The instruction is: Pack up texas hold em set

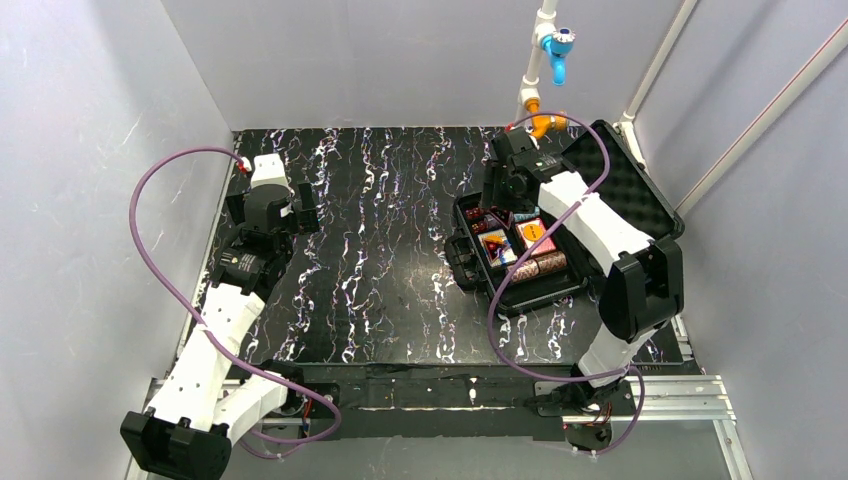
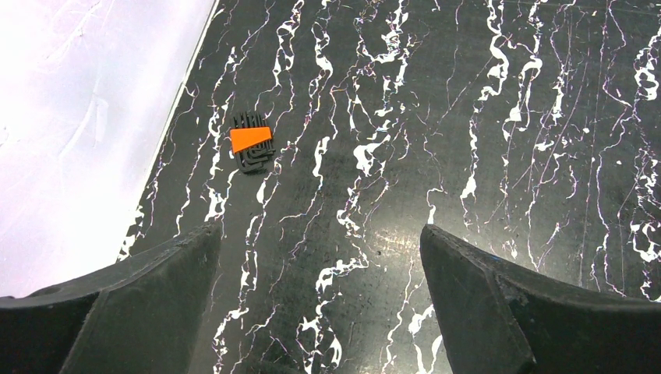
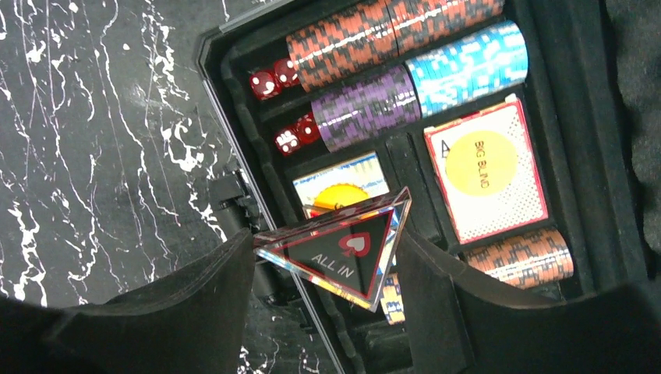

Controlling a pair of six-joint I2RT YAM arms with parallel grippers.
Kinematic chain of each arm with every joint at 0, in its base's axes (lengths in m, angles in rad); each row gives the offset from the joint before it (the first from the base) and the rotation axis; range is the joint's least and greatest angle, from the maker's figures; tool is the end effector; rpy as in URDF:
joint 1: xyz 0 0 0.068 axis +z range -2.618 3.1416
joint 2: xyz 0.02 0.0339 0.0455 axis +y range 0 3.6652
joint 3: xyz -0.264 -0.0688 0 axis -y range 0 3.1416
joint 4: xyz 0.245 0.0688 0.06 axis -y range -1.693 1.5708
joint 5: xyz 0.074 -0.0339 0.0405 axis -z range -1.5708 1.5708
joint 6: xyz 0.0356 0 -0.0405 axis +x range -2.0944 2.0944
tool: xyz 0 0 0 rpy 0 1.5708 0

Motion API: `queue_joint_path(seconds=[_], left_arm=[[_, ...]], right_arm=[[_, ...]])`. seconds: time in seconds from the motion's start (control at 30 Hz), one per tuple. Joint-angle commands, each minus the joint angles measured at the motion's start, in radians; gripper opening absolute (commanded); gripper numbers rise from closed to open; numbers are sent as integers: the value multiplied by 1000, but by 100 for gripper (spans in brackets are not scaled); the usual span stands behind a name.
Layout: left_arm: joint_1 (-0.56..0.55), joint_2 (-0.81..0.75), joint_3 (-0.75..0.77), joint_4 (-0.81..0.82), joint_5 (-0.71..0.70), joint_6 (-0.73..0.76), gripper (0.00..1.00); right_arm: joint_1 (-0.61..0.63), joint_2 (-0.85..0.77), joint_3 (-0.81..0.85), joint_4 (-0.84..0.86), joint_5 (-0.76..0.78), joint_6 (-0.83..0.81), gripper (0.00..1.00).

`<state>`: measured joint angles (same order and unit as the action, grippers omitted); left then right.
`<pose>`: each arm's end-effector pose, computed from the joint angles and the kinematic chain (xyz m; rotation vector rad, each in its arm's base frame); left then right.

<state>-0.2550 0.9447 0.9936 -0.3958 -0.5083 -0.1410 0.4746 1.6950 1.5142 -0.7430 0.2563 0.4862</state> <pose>0.2036 -0.0352 0.3636 -0.2310 1.8637 0.2155 0.3331 0.1610 0.3039 0.1202 2.4522 0.0998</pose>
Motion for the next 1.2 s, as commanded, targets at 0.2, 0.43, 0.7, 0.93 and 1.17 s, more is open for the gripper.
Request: queue_joint_path(seconds=[0.2,0.43,0.7,0.93,1.17], left_arm=[[6,-4,-8,4,-4,7,99],[6,-2,-8,3,-3,7,99],[6,-2,-9,3,-1,6,99],[5,-3,-9,4,5,4,99],[5,-11,-11,3,6,0,99]], right_arm=[[-33,-96,-55,23,-68,45,54],[13,-100,-38,-3,-76,39,53],[39,-166,-39,-59,40,44,53],[41,-257,-113,-91,79,36,53],[38,-275,-156,-82,148,39,54]])
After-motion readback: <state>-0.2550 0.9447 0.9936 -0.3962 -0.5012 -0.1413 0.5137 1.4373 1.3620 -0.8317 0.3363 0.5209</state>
